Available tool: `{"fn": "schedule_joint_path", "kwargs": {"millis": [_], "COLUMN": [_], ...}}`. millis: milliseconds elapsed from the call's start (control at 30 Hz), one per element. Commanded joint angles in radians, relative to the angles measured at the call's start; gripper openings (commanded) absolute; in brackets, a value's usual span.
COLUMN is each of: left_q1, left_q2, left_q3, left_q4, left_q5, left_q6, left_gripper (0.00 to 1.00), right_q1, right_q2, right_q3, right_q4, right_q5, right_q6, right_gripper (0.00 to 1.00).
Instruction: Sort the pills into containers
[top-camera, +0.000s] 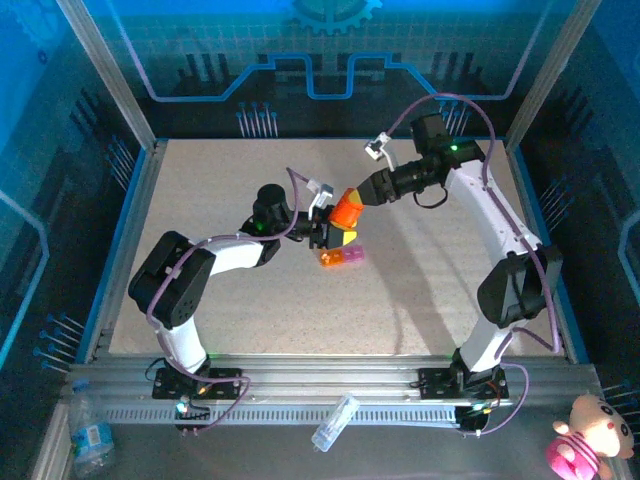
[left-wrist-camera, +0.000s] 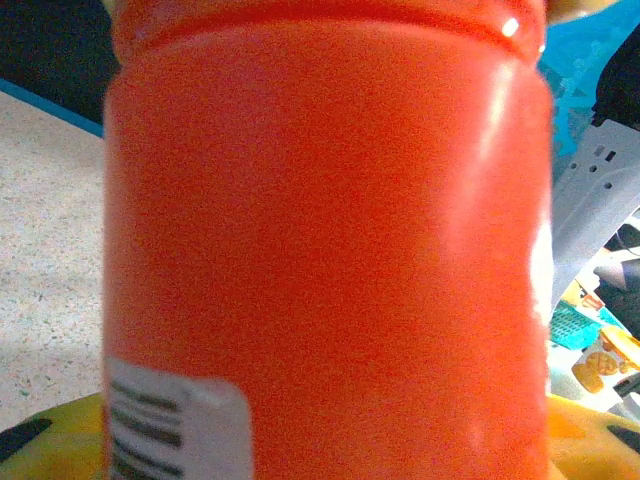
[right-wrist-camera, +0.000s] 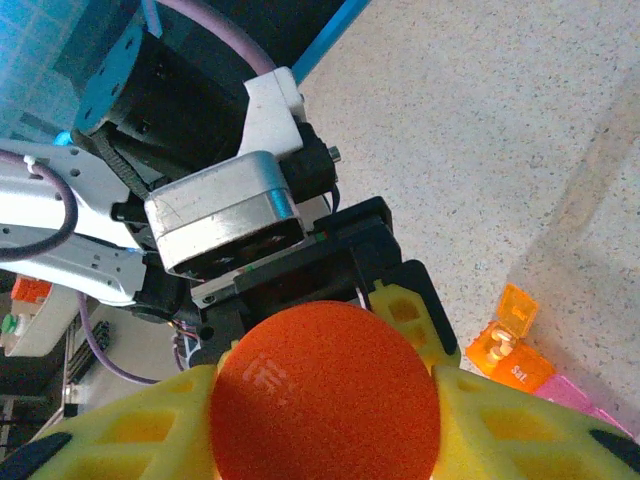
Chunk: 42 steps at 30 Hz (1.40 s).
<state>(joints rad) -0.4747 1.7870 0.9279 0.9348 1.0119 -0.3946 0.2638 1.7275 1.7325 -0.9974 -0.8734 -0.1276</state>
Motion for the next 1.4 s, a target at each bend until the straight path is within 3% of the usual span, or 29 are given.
{"fn": "schedule_joint_path", "kwargs": {"millis": [0,167,367,767,967,1067,1200,1367], "left_q1": [-0.005,-0.005,-0.006,-0.089,-0.100,-0.093,-0.072,-0.044], "left_q2": [-0.036,-0.037,-0.058,-0.096,-0.089,-0.087,-0.078,-0.078], "left_q3": [0.031,0.031,0.051,0.023,-0.007,-0.014,-0.020,-0.021], "left_q4": [0.067,0.062,-0.070,-0.079,-0.009,0.013,0.058,0.079], "left_q5": [0.016,-0.006,-0.122,-0.511,-0.550,-0.534,-0.486,-0.394], "left_q6": [0.001,0.023,0.211,0.574,0.554,0.512,0.417,0.316], "left_gripper": [0.00,0.00,0.00,0.00,0.00,0.00,0.00,0.00], "right_q1": [0.010,0.027,0.124,0.196,0.194,0.167,0.105,0.023], "right_q2": [-0.023,-0.085,-0.165,-0.195,-0.197,-0.200,-0.230,-0.319], "right_q3": [-0.060,-0.191,-0.325,-0.433,-0.419,-0.403,-0.383,-0.375], "right_q4": [0.038,0.194,0.326,0.505,0.536,0.548,0.585,0.638], "right_q5": [0.013,0.127,0.321,0.515,0.527,0.495,0.423,0.317], "right_q6": [0.066,0.321,0.524,0.736,0.769,0.778,0.786,0.786], "right_gripper": [0.40,0.31,0.30,0.27,0.30,0.36,0.61,0.78]}}
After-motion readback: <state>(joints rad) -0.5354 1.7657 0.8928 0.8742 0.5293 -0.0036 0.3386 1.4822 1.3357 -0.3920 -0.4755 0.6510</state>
